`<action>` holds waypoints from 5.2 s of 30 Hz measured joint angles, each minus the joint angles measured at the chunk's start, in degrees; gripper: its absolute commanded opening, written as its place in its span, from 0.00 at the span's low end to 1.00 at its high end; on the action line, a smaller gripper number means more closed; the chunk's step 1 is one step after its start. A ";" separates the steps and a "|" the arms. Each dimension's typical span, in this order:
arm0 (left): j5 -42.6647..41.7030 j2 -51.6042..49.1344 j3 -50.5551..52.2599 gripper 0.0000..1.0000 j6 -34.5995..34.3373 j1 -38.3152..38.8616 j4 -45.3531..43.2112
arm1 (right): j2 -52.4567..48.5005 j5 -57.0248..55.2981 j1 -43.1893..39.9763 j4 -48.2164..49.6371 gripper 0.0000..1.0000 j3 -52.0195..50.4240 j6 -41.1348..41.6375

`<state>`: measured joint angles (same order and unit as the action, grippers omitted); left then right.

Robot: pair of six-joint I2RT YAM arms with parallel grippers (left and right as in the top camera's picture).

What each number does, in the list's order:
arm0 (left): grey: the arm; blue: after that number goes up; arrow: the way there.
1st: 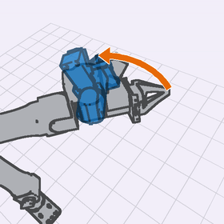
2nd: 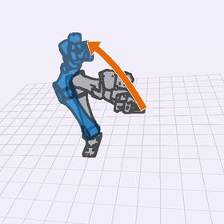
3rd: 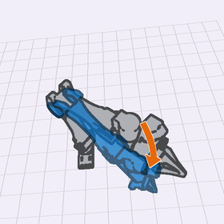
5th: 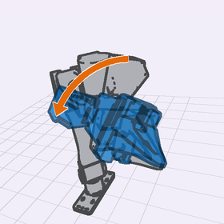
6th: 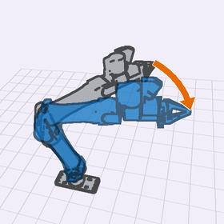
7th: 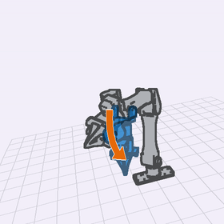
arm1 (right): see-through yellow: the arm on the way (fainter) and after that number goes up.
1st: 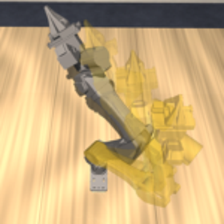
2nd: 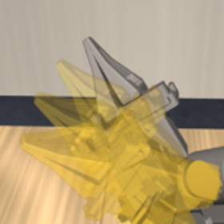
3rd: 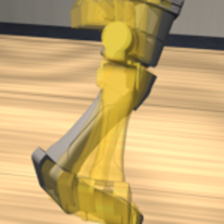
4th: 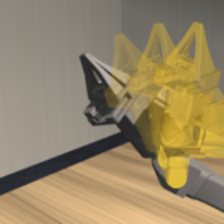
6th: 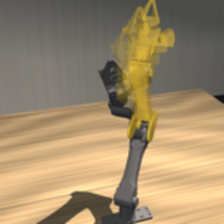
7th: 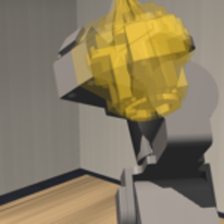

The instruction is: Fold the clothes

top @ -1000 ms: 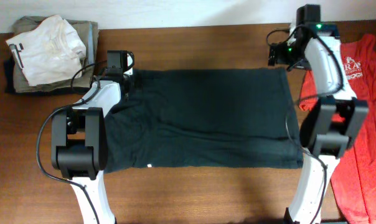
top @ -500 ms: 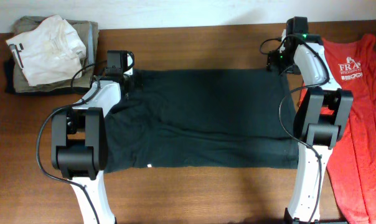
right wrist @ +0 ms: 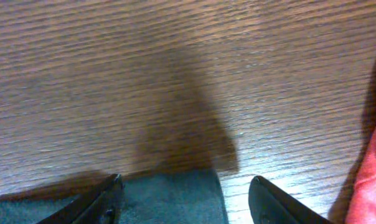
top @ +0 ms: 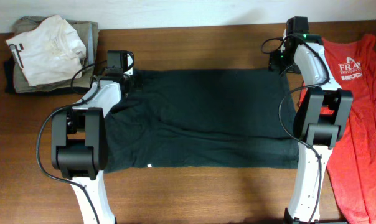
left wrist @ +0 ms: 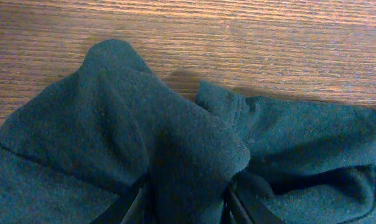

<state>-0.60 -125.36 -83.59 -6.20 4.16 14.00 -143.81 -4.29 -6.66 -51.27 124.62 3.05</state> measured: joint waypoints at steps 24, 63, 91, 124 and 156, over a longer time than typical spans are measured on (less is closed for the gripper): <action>-0.02 0.00 0.02 0.01 -0.09 -0.02 -0.50 | -0.04 0.87 0.00 1.27 0.04 -1.68 3.10; 0.04 23.28 -0.20 0.59 -0.04 0.02 44.46 | 16.59 8.74 -1.38 -45.75 0.04 12.39 7.72; 5.62 6.51 -8.35 0.43 2.29 -0.02 34.40 | 16.59 8.72 -0.74 -44.92 0.04 10.91 7.69; 6.78 20.52 -8.87 0.01 -1.79 -4.31 74.42 | 28.41 5.81 -0.74 -45.48 0.04 -7.50 7.21; 8.13 21.55 11.76 0.64 -9.94 -4.31 57.11 | 28.63 2.82 -2.27 -36.09 0.86 -35.82 8.20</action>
<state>7.53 -103.81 -71.83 -16.14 -0.14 71.11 -115.18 -1.48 -8.93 -87.35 88.79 11.25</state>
